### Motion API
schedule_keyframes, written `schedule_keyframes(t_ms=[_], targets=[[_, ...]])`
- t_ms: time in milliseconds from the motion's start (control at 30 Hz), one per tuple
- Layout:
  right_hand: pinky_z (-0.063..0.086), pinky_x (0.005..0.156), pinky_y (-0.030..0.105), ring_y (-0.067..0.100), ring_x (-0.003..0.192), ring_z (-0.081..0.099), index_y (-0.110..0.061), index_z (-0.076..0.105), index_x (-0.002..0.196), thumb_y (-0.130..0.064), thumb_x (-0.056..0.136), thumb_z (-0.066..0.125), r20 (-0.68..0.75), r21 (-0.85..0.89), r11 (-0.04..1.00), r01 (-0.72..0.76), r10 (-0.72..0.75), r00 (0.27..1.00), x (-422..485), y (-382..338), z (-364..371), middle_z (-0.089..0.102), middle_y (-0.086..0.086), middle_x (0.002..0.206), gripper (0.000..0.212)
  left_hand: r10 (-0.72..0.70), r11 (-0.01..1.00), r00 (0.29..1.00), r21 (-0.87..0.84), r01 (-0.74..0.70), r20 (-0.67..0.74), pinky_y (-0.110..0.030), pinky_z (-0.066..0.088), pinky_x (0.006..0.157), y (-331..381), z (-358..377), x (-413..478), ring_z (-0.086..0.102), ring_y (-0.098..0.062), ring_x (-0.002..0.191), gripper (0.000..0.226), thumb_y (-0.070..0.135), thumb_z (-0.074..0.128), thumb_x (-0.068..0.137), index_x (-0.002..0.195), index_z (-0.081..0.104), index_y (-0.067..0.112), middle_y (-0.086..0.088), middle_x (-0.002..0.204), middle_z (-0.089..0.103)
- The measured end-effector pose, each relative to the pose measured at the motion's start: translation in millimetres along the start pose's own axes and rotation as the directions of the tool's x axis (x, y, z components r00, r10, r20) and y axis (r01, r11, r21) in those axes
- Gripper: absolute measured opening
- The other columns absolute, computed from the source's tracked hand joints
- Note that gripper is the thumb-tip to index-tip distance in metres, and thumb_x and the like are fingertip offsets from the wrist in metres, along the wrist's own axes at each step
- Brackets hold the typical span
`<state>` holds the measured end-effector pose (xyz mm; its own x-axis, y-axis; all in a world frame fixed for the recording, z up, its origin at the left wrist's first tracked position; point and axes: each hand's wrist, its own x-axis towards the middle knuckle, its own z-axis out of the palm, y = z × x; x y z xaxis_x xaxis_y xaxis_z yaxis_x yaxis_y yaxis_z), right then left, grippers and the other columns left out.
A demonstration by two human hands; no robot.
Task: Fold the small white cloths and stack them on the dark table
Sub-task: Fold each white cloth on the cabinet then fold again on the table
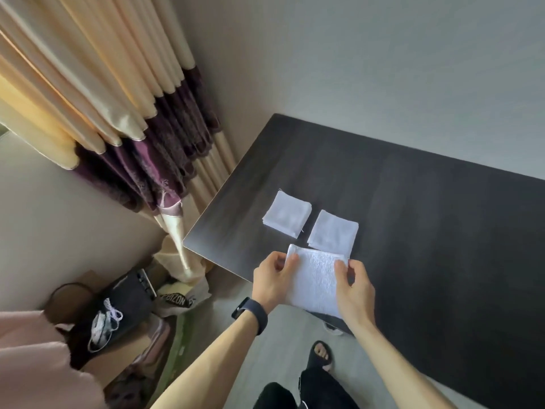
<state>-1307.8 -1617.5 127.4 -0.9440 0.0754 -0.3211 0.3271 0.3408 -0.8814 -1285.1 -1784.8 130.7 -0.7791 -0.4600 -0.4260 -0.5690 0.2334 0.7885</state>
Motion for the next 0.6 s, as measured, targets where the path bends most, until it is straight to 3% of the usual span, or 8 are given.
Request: schedule_keyframes(t_ms=[100,200,333,467,600], targets=[[0.04,0.07,0.028,0.004,0.08,0.055,-0.021,0.055,0.094,-0.038,0.1,0.051,-0.013,0.001,0.999,-0.035,0.035,0.999,28.6,-5.4,15.9,0.059,-0.013,0.086,0.018,-0.017,1.0,1.0,0.022,0.016,0.015,-0.017,0.046,0.063,7.7,1.0,36.2,0.061,-0.007,0.078,0.036,0.061,0.057,0.088,0.085,0.064,0.026,0.009,0.087,0.068],[0.042,0.064,0.018,0.006,0.076,0.054,-0.02,0.054,0.093,-0.037,0.1,0.05,-0.027,-0.02,0.998,-0.054,0.053,0.998,54.4,-11.4,32.4,0.059,-0.009,0.084,0.02,-0.022,0.998,0.999,0.054,0.02,0.046,-0.02,0.05,0.067,11.6,0.3,70.3,0.064,-0.008,0.082,0.037,0.064,0.057,0.087,0.086,0.064,0.028,0.011,0.086,0.068],[0.04,0.062,0.016,0.005,0.083,0.054,-0.02,0.053,0.101,-0.04,0.101,0.048,-0.064,-0.07,0.991,-0.114,0.109,0.992,89.7,-10.2,51.4,0.056,-0.012,0.091,0.021,-0.032,0.997,0.99,0.08,0.021,0.134,-0.023,0.052,0.071,15.3,6.7,118.6,0.065,-0.008,0.085,0.039,0.065,0.054,0.09,0.09,0.065,0.027,0.012,0.089,0.069],[0.042,0.061,0.02,0.008,0.086,0.056,-0.023,0.052,0.104,-0.043,0.1,0.047,-0.186,-0.086,0.978,-0.188,0.169,0.968,122.0,-4.7,59.2,0.057,-0.007,0.097,0.022,-0.025,0.994,0.96,0.113,-0.007,0.277,-0.018,0.046,0.062,26.8,22.8,163.1,0.064,-0.006,0.084,0.033,0.057,0.053,0.094,0.099,0.062,0.026,0.01,0.095,0.067],[0.04,0.059,0.018,0.009,0.085,0.058,-0.02,0.054,0.105,-0.043,0.1,0.047,-0.281,-0.12,0.967,-0.226,0.185,0.942,152.1,4.5,58.5,0.06,-0.003,0.098,0.025,-0.039,0.992,0.929,0.125,-0.008,0.367,-0.023,0.05,0.064,35.7,50.3,197.0,0.064,-0.01,0.086,0.03,0.056,0.05,0.095,0.097,0.059,0.027,0.01,0.097,0.065]])
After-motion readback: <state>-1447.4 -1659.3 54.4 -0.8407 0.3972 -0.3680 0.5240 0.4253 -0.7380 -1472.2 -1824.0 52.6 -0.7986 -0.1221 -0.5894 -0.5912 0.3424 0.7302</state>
